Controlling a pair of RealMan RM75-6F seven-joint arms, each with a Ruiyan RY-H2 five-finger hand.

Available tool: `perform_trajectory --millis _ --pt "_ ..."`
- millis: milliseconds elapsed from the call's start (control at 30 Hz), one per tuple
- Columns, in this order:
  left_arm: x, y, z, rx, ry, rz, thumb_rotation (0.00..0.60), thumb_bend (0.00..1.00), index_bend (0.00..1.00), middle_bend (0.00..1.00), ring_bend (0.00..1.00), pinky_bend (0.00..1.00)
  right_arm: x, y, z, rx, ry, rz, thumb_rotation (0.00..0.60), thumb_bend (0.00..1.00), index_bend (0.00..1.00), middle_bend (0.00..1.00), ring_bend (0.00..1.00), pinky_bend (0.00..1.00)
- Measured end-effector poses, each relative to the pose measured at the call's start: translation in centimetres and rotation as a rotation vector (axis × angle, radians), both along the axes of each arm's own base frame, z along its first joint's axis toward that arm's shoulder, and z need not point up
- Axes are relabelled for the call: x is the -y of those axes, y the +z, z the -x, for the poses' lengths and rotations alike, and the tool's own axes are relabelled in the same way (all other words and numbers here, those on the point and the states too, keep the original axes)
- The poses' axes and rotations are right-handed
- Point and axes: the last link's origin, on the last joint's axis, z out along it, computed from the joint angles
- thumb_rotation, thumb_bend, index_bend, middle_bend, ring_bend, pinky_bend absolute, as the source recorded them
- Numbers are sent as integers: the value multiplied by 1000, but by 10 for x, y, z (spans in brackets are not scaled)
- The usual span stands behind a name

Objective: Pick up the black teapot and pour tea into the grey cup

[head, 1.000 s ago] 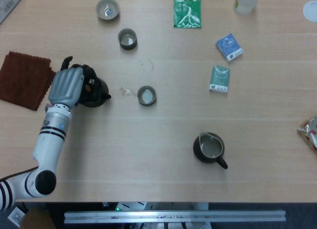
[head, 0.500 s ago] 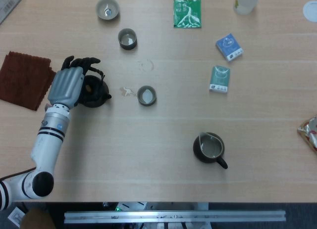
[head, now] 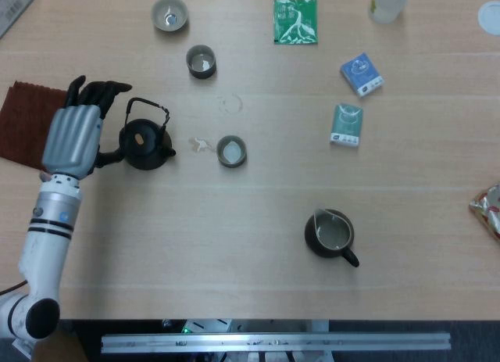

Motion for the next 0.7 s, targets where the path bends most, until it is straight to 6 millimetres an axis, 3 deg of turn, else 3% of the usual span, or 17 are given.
perform_trajectory --millis 267,700 --pt "40 32 25 -46 -13 -77 600 358 234 246 144 0 -9 2 4 10 -4 27 600 309 528 389 293 325" --pt "99 70 41 -107 9 -130 600 358 241 252 145 0 -30 10 8 16 -8 60 600 309 528 391 292 324"
